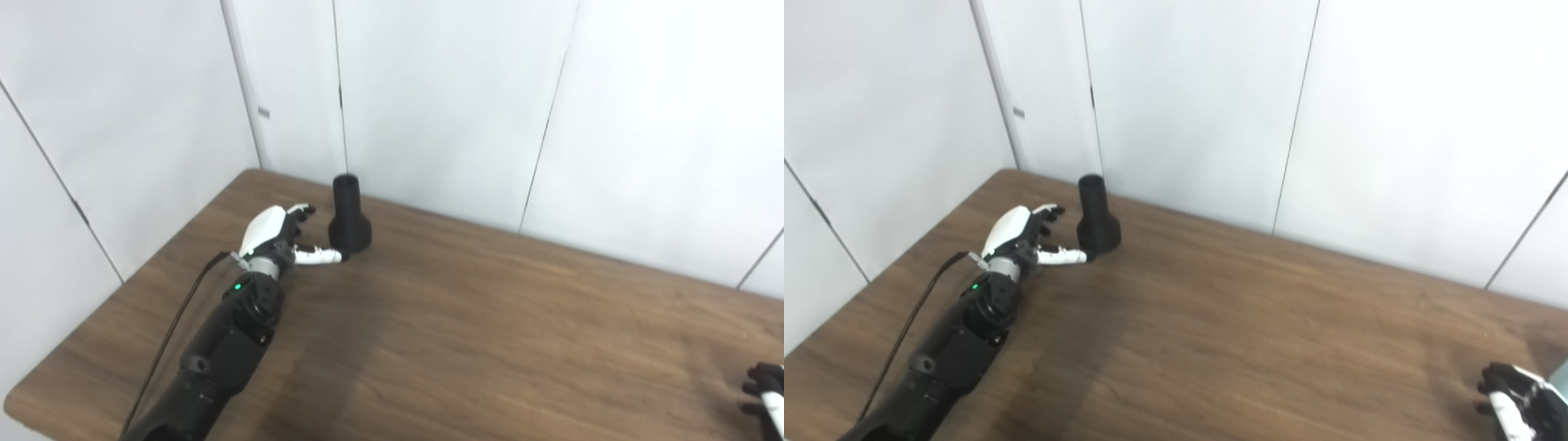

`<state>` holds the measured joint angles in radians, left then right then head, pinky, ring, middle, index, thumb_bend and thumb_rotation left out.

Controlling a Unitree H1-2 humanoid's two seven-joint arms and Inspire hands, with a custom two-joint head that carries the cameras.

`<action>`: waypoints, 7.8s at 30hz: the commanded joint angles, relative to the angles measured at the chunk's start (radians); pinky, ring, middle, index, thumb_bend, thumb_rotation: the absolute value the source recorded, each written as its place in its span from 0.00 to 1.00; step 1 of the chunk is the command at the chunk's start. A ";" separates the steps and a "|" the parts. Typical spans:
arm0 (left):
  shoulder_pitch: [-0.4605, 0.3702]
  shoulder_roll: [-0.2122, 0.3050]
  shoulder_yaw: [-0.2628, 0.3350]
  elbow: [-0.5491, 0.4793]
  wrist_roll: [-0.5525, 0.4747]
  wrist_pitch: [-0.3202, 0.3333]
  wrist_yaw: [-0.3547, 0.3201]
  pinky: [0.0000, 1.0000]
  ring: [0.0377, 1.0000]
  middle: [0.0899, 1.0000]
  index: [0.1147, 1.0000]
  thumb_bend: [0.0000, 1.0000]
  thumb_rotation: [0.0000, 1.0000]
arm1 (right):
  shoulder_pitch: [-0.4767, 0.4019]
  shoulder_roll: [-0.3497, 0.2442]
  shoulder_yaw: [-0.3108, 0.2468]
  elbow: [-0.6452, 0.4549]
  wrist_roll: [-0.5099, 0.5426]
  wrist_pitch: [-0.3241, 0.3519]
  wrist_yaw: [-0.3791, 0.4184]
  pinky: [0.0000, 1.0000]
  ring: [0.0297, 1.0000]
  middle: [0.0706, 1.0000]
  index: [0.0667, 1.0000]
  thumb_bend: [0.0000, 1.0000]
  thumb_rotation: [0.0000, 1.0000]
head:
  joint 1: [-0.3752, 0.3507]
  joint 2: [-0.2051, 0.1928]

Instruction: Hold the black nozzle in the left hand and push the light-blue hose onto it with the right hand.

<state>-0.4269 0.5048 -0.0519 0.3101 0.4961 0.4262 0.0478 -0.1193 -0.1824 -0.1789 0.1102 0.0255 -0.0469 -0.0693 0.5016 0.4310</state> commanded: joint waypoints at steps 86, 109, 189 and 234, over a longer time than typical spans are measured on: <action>-0.114 -0.070 -0.200 0.349 0.049 -0.386 0.132 0.55 0.55 0.54 0.55 0.98 0.05 | 0.041 0.014 0.006 -0.088 -0.038 0.059 -0.028 0.37 0.51 0.53 0.49 0.84 0.60 | -0.080 0.033; -0.084 -0.075 -0.321 0.451 0.142 -0.529 0.273 0.21 0.34 0.37 0.45 0.50 0.00 | 0.054 0.031 0.016 -0.157 -0.067 0.113 -0.039 0.39 0.53 0.56 0.51 0.69 0.57 | -0.108 0.040; 0.164 -0.085 -0.450 -0.115 0.100 -0.896 0.113 0.16 0.19 0.42 0.41 0.52 0.00 | -0.041 -0.035 -0.161 -0.159 -0.220 0.282 -0.213 0.78 0.85 0.87 0.91 0.96 0.30 | -0.938 0.120; 0.192 -0.091 -0.453 -0.127 0.233 -0.896 0.195 0.13 0.15 0.42 0.41 0.52 0.00 | -0.249 -0.147 -0.003 0.186 -0.324 0.208 -0.272 0.64 0.71 0.74 0.75 0.98 0.36 | -0.917 0.142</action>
<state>-0.2659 0.4327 -0.4942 0.1705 0.7298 -0.4463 0.2024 -0.3404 -0.3113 -0.1961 0.3189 -0.2932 0.1844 -0.3606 -0.4142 0.5722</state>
